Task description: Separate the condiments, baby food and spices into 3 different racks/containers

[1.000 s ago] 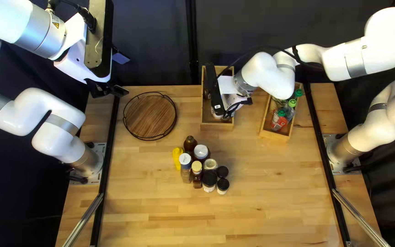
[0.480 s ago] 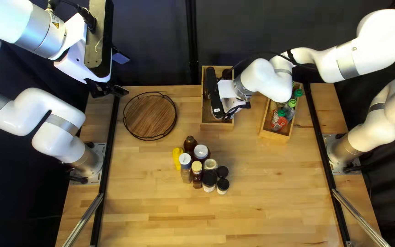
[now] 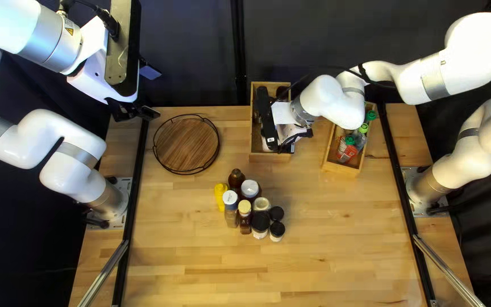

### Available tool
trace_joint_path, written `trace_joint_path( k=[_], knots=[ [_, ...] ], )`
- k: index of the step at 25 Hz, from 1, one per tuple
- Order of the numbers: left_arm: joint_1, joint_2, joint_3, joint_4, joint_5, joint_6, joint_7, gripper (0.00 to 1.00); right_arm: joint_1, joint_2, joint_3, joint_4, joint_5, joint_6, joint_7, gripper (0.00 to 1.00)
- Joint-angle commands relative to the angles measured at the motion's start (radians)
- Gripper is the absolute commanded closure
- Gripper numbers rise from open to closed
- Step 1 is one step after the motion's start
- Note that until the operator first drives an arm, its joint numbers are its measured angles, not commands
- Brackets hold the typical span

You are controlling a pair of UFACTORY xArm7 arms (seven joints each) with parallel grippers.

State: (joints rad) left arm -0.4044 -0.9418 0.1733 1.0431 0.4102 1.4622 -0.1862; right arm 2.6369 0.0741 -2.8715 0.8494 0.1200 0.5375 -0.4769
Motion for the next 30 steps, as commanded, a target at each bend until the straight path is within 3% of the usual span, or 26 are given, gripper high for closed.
trace_joint_path(
  k=[1, 8, 11, 17, 23, 30],
  knots=[
    [0.0, 0.0, 0.0, 0.0, 0.0, 0.0, 0.0, 0.0, 0.042, 0.154, -0.035, -0.025, 0.148, 0.136, -0.052, 0.0],
    [0.0, 0.0, 0.0, 0.0, 0.0, 0.0, 0.0, 0.0, 0.067, 0.432, -0.081, -0.079, 0.223, 0.33, -0.025, 0.0],
    [0.0, 0.0, 0.0, 0.0, 0.0, 0.0, 0.0, 0.0, 0.059, 0.6, -0.087, -0.114, 0.209, 0.419, 0.01, 0.0],
    [0.0, 0.0, 0.0, 0.0, 0.0, 0.0, 0.0, 0.0, 0.032, 0.795, -0.093, -0.126, 0.171, 0.536, 0.06, 0.0],
    [0.0, 0.0, 0.0, 0.0, 0.0, 0.0, 0.0, 0.0, -0.017, 0.912, -0.118, -0.061, 0.107, 0.694, 0.101, 0.0],
    [0.0, 0.0, 0.0, 0.0, 0.0, 0.0, 0.0, 0.0, -0.029, 0.926, -0.128, -0.003, 0.096, 0.775, 0.127, 0.0]
  ],
)
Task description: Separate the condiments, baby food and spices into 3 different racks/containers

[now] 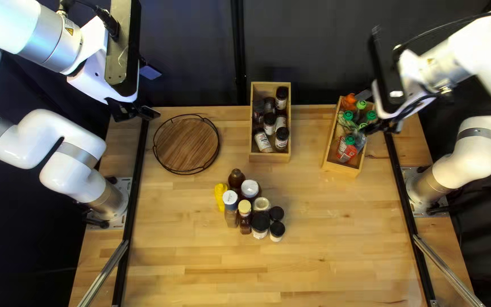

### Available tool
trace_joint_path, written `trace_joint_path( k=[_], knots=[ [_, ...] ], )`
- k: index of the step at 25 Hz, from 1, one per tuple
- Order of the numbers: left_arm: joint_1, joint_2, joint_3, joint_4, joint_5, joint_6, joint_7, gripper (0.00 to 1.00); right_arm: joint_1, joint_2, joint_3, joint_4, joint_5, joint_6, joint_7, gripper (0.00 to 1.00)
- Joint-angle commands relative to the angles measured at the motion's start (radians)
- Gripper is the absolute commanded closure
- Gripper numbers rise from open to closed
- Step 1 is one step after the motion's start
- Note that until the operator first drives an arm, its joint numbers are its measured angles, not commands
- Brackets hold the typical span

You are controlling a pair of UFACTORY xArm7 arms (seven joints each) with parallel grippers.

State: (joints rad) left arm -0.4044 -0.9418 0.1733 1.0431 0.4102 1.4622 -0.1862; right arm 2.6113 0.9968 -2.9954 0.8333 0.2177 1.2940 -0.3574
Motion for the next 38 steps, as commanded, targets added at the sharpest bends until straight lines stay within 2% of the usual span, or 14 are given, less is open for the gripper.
trace_joint_path(
  k=[1, 26, 29, 32, 38],
  knots=[
    [0.0, 0.0, 0.0, 0.0, 0.0, 0.0, 0.0, 0.0, -0.003, 0.004, -0.004, 0.013, -0.001, 0.018, 0.007, 0.0],
    [0.0, 0.0, 0.0, 0.0, 0.0, 0.0, 0.0, 0.0, -0.003, 0.004, -0.004, 0.013, -0.001, 0.018, 0.007, 0.0],
    [-0.007, 0.016, 0.007, -0.011, -0.023, -0.034, -0.031, 0.0, -0.003, 0.004, -0.004, 0.013, -0.001, 0.018, 0.007, 0.0],
    [-0.05, 0.088, 0.028, -0.002, -0.07, -0.088, -0.03, 0.0, -0.003, 0.004, -0.004, 0.013, -0.001, 0.018, 0.007, 0.0],
    [-0.16, 0.268, 0.1, 0.068, -0.191, -0.106, 0.066, 0.0, -0.003, 0.004, -0.004, 0.013, -0.001, 0.018, 0.007, 0.0]
  ],
)
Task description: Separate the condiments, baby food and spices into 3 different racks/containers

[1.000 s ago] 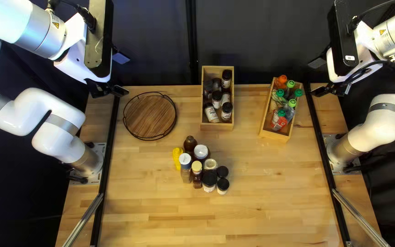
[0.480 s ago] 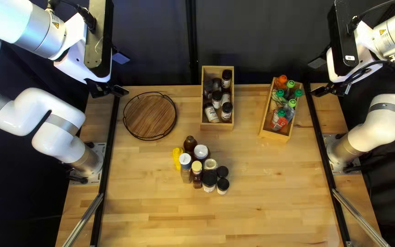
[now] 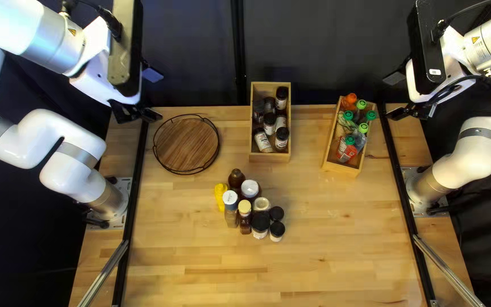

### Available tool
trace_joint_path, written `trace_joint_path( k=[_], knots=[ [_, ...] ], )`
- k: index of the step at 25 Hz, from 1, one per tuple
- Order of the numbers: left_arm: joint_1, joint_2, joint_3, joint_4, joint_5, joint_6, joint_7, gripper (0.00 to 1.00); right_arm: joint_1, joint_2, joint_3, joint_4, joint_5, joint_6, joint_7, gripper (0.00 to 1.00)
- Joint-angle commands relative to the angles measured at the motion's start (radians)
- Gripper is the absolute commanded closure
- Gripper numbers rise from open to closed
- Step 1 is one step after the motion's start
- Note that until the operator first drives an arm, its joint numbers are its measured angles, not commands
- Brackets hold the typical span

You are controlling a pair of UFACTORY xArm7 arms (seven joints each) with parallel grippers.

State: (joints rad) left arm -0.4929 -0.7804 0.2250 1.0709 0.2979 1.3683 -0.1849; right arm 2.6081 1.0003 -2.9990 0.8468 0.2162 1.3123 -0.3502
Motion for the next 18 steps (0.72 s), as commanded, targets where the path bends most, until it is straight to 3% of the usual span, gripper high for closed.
trace_joint_path(
  k=[1, 5, 8, 13, 18],
  knots=[
    [-0.083, 0.13, 0.057, 0.046, -0.093, -0.009, 0.08, 0.0, 0.0, 0.0, 0.0, 0.0, 0.0, 0.0, 0.0, 0.0],
    [-0.153, 0.288, 0.094, 0.1, -0.167, 0.035, 0.188, 0.0, 0.0, 0.0, 0.0, 0.0, 0.0, 0.0, 0.0, 0.0],
    [-0.165, 0.354, 0.071, 0.11, -0.14, 0.051, 0.208, 0.0, 0.0, 0.0, 0.0, 0.0, 0.0, 0.0, 0.0, 0.0],
    [-0.177, 0.418, 0.046, 0.049, -0.073, 0.003, 0.216, 0.0, 0.0, 0.0, 0.0, 0.0, 0.0, 0.0, 0.0, 0.0],
    [-0.169, 0.455, 0.086, -0.012, -0.081, -0.083, 0.271, 0.0, 0.0, 0.0, 0.0, 0.0, 0.0, 0.0, 0.0, 0.0]
  ],
)
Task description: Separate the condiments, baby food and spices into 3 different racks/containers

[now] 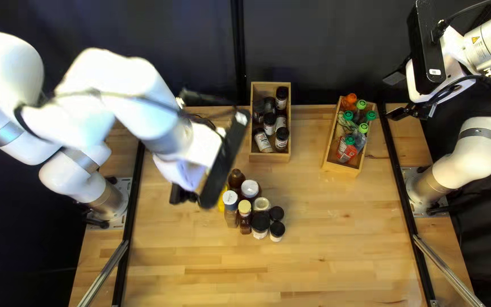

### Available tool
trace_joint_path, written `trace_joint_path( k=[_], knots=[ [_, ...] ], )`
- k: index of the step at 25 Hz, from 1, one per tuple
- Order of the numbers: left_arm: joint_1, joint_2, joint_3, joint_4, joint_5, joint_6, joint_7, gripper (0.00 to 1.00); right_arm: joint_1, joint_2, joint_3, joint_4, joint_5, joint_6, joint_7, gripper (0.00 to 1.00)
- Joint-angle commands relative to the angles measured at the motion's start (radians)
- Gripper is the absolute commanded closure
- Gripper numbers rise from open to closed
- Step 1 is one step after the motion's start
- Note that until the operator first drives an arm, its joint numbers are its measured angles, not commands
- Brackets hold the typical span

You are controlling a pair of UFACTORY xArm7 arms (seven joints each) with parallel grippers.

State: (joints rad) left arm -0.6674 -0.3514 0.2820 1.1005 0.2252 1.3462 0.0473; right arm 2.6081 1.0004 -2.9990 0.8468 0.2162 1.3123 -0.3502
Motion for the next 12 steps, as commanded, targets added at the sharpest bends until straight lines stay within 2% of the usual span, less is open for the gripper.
trace_joint_path(
  k=[1, 7, 12],
  knots=[
    [0.006, 0.032, 0.035, -0.049, -0.012, -0.075, 0.046, 0.0, 0.0, 0.0, 0.0, 0.0, 0.0, 0.0, 0.0, 0.0],
    [0.017, 0.06, 0.093, -0.135, -0.069, -0.216, 0.095, 0.0, 0.0, 0.0, 0.0, 0.0, 0.0, 0.0, 0.0, 0.0],
    [0.013, 0.119, 0.119, -0.158, -0.119, -0.279, 0.123, 0.0, 0.0, 0.0, 0.0, 0.0, 0.0, 0.0, 0.0, 0.0]
  ],
)
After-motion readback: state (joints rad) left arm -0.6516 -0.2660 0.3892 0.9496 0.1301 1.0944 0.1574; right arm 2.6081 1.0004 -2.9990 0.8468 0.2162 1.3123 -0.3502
